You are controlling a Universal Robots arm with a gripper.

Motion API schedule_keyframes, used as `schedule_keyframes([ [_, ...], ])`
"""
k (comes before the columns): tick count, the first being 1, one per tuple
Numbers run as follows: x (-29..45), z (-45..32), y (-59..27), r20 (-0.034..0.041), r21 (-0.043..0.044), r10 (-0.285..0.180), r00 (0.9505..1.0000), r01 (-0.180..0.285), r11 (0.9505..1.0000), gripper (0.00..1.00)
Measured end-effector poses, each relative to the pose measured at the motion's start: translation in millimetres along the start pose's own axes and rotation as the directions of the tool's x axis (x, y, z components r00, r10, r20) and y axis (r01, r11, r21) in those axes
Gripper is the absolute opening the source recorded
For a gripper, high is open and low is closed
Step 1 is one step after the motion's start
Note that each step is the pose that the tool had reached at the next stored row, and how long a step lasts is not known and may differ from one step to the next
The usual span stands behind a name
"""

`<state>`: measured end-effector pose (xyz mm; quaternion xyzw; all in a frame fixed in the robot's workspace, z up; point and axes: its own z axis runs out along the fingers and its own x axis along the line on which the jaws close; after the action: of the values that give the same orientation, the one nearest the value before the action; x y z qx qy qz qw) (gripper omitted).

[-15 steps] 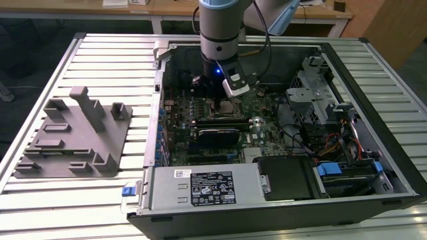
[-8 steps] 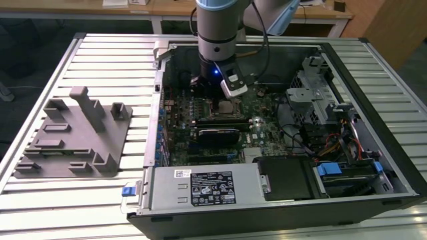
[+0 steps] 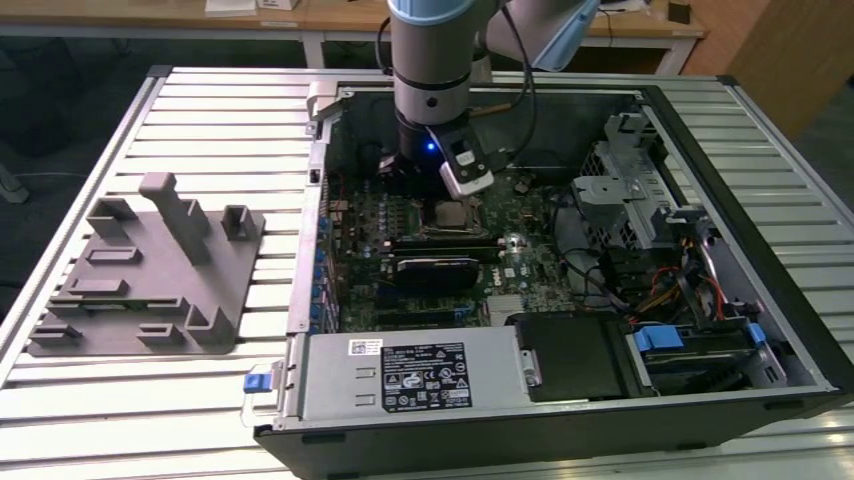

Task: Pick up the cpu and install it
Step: 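Close the cpu cover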

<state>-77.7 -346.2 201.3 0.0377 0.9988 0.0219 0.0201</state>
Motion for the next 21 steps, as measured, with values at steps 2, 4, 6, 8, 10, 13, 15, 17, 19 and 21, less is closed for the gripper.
schedule_keyframes([
  [2, 0.2, 0.7, -0.1, -0.0003, -0.0001, -0.005, 1.0, 0.005, 1.0, 0.11],
  [4, 0.4, 1.4, -0.1, -0.0004, -0.0003, -0.009, 1.0, 0.009, 1.0, 0.11],
  [6, 0.5, 2.2, -0.1, -0.0006, -0.0004, -0.012, 0.9999, 0.012, 0.9999, 0.11],
  [8, 0.6, 2.6, -0.2, -0.0008, -0.0004, -0.016, 0.9999, 0.016, 0.9999, 0.11],
  [10, 0.6, 2.7, -0.2, -0.0009, -0.0004, -0.017, 0.9998, 0.017, 0.9999, 0.11],
  [13, 0.6, 3.3, -0.2, -0.0007, -0.0008, -0.018, 0.9998, 0.018, 0.9998, 0.11],
  [15, 0.7, 3.7, -0.3, -0.001, -0.0003, -0.018, 0.9998, 0.018, 0.9998, 0.11],
  [17, 0.7, 3.8, -0.3, -0.0011, -0.0002, -0.018, 0.9998, 0.018, 0.9998, 0.11],
  [19, 0.7, 4.1, -0.3, -0.001, -0.0004, -0.018, 0.9998, 0.018, 0.9998, 0.11],
  [21, 0.7, 4.5, -0.3, -0.0011, -0.0003, -0.018, 0.9998, 0.018, 0.9998, 0.11],
])
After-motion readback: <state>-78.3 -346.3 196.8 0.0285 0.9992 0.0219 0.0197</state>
